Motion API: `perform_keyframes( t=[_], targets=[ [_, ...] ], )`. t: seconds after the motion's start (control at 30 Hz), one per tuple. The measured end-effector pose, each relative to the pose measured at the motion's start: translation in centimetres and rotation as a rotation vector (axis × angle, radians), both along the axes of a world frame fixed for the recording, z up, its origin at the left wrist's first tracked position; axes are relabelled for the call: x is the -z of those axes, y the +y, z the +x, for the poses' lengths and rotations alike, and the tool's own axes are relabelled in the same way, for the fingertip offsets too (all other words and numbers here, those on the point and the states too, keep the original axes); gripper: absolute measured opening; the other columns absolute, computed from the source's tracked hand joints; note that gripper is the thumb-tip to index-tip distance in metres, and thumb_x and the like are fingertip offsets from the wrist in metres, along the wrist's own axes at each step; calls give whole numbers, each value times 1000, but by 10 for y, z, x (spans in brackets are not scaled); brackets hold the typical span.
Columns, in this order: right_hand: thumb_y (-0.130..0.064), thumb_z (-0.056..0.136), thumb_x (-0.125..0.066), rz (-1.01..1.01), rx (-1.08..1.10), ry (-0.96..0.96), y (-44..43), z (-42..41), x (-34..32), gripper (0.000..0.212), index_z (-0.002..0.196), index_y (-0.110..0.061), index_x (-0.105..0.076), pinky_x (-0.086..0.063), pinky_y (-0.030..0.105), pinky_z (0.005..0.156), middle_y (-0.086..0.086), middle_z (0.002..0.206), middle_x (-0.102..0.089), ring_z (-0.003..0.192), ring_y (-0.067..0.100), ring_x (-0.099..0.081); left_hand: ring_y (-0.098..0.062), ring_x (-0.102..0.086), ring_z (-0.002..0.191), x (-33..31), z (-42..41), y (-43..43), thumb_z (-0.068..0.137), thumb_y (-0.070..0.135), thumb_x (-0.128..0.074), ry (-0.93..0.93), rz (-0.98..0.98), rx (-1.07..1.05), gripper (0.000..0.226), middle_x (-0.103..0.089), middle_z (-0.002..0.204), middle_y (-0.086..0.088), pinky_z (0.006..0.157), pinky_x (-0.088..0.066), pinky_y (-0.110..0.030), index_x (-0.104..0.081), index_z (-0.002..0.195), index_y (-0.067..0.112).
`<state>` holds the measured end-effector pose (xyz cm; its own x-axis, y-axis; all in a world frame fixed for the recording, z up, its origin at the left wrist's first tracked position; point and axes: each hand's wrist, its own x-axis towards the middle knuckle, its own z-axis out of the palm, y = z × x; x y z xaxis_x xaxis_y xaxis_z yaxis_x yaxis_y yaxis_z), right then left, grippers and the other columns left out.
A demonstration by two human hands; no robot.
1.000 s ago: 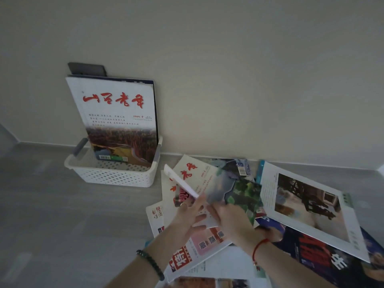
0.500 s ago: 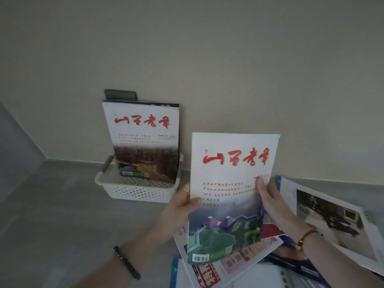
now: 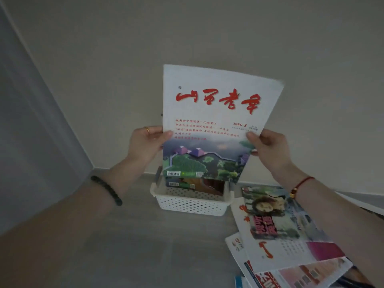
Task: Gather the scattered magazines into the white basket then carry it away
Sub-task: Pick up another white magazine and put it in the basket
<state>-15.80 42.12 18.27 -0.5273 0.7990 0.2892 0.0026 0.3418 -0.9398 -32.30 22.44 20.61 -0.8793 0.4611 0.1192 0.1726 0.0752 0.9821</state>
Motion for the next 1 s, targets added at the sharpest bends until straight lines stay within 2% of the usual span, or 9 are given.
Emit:
perform_keyframes(
  t=[0.07, 0.13, 0.23, 0.43, 0.53, 0.63, 0.77, 0.9, 1.0],
  targets=[
    [-15, 83, -63, -9, 38, -40, -6, -20, 3, 4, 84, -16, -67, -56, 45, 76, 10, 86, -69, 78, 28, -67, -16, -61, 72, 4, -21, -2, 74, 13, -71, 24, -38, -46, 27, -67, 95, -7, 66, -53, -28, -67, 100, 5],
    [-15, 83, -64, -41, 71, -52, -8, -36, 14, 4, 82, -14, -68, -55, 49, 78, 5, 80, -67, 75, 26, -65, -18, -61, 73, 17, -37, -2, 73, 13, -73, 13, -58, -72, 22, -66, 90, -5, 65, -53, -27, -69, 94, 8],
    [-14, 81, -65, -57, 126, -87, -8, -53, 34, 11, 88, -8, -71, -56, 44, 77, 3, 80, -67, 69, 17, -62, -26, -64, 79, 45, -58, 3, 70, 11, -75, -5, -88, -89, 15, -67, 87, -7, 71, -56, -35, -68, 83, 15],
    [-9, 86, -56, -8, 227, -250, -3, -73, 82, 17, 77, 1, -65, -45, 26, 59, 19, 78, -67, 69, 31, -60, -31, -66, 83, 102, -83, 21, 66, 8, -77, -82, -173, -126, 18, -68, 83, -10, 76, -57, -45, -61, 74, 11],
    [-11, 86, -57, -48, 257, -287, -3, -76, 101, 14, 73, -10, -63, -40, 13, 49, 7, 72, -64, 59, 12, -56, -27, -65, 79, 122, -87, 24, 67, 10, -77, -108, -207, -124, 22, -65, 76, -4, 77, -56, -47, -56, 67, 17],
    [-16, 83, -63, -95, 307, -245, 0, -81, 109, 6, 77, -15, -67, -42, 13, 56, -1, 71, -65, 61, 10, -58, -25, -65, 79, 133, -91, 27, 68, 13, -76, -132, -194, -124, 21, -69, 86, -10, 77, -56, -45, -55, 69, 18],
    [-14, 81, -66, -128, 348, -214, 3, -87, 110, 4, 85, -14, -67, -46, 20, 64, -3, 73, -62, 64, 8, -58, -26, -65, 84, 134, -97, 33, 68, 8, -75, -162, -153, -134, 22, -67, 83, -6, 77, -56, -45, -55, 70, 16],
    [-12, 81, -64, -121, 411, -173, 4, -86, 109, 5, 81, -17, -62, -42, 14, 61, -2, 74, -61, 66, 11, -57, -24, -64, 84, 131, -97, 41, 69, 8, -75, -152, -133, -151, 20, -66, 87, -5, 75, -57, -39, -56, 72, 16],
    [-12, 81, -65, -163, 354, -266, 8, -82, 106, 6, 85, -13, -61, -43, 8, 50, -2, 71, -61, 52, 4, -57, -17, -59, 78, 131, -92, 42, 71, 13, -74, -96, -220, -171, 17, -63, 85, -2, 64, -49, -22, -59, 78, 12]
  ],
)
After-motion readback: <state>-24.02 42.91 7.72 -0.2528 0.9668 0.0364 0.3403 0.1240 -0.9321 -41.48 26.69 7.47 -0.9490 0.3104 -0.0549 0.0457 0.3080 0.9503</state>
